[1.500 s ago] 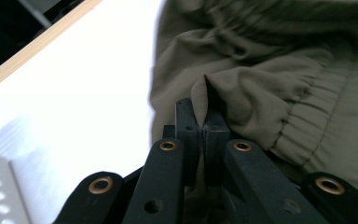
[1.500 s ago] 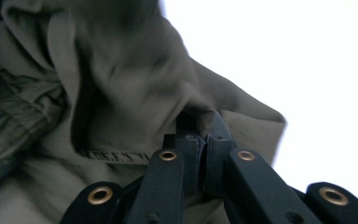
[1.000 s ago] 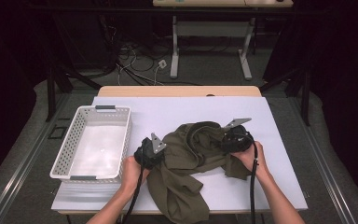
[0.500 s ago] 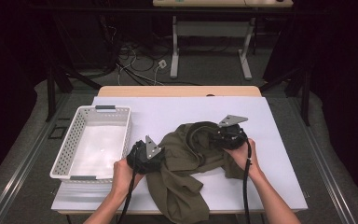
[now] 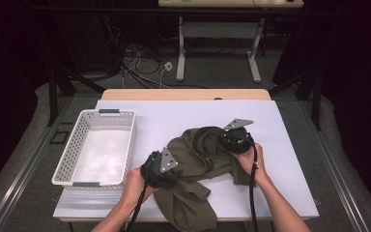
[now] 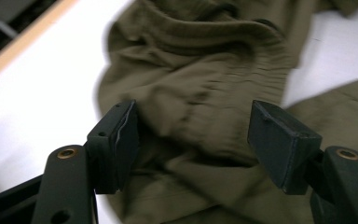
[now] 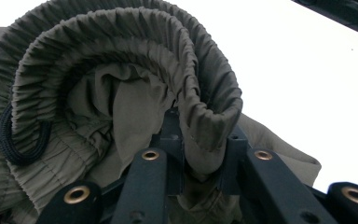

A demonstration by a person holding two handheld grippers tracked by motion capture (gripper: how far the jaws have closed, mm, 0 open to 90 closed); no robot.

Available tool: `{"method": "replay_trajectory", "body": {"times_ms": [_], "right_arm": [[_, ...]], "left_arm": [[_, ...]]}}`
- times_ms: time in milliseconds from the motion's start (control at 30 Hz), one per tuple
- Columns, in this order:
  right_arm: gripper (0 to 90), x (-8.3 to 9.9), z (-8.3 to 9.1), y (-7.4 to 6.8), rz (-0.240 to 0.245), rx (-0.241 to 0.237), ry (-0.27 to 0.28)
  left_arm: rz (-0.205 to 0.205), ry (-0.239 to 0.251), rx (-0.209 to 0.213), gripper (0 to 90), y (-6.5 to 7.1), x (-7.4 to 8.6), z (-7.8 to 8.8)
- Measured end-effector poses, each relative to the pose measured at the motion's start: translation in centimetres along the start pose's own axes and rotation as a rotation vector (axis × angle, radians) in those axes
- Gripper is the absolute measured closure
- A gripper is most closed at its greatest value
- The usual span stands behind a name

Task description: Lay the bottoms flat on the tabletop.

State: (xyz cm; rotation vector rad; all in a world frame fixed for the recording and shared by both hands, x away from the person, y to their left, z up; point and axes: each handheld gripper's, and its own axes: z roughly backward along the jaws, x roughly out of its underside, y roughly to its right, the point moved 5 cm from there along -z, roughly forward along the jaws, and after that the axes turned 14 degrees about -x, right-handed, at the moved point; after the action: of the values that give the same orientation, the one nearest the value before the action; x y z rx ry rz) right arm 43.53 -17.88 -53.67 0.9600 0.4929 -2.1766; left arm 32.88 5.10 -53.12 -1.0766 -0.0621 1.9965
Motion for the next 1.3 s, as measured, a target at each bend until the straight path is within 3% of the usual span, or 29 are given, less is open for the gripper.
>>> {"method": "replay_trajectory", "body": {"times_ms": [167, 267, 433, 467, 733, 867, 1000, 1133, 1200, 1300], "right_arm": [[76.6, 0.1, 0.0, 0.1, -0.007, 0.007, -0.004], [76.5, 0.3, 0.0, 0.2, -0.017, 0.006, -0.012], [76.3, 0.3, -0.2, 0.0, -0.013, 0.006, -0.009], [76.3, 0.3, -0.2, 0.0, -0.015, 0.005, -0.011], [76.5, 0.3, 0.4, 0.3, -0.023, 0.001, 0.005], [76.5, 0.5, 0.9, 0.5, -0.036, -0.009, 0.003], [75.1, 0.9, 1.0, -0.1, -0.017, -0.069, -0.039], [73.3, 1.5, 0.6, -1.0, 0.024, -0.113, -0.102], [69.6, 1.5, 0.4, -1.3, 0.023, -0.123, -0.102], [43.9, 1.3, 0.0, -1.9, 0.035, -0.158, -0.111]], "left_arm": [[-0.046, -0.032, 0.052, 28.8, 1.0, 0.1, -0.7], [-0.074, -0.038, 0.053, 25.5, 1.3, 0.1, -0.8], [-0.102, -0.064, -0.009, 28.5, 1.3, 0.8, -2.2], [-0.100, -0.068, -0.002, 29.7, 1.3, 0.9, -2.4], [0.020, -0.023, 0.008, 32.2, -0.4, 0.9, -3.1], [0.044, -0.009, 0.015, 31.8, -0.7, 0.7, -3.1], [0.065, 0.005, 0.015, 34.1, -1.0, 0.6, -3.3], [0.149, 0.010, 0.018, 35.0, -2.1, 0.5, -3.9], [0.192, 0.009, 0.024, 35.0, -2.6, 0.5, -4.5], [0.231, 0.010, 0.020, 35.1, -2.9, 0.6, -5.2]]}}
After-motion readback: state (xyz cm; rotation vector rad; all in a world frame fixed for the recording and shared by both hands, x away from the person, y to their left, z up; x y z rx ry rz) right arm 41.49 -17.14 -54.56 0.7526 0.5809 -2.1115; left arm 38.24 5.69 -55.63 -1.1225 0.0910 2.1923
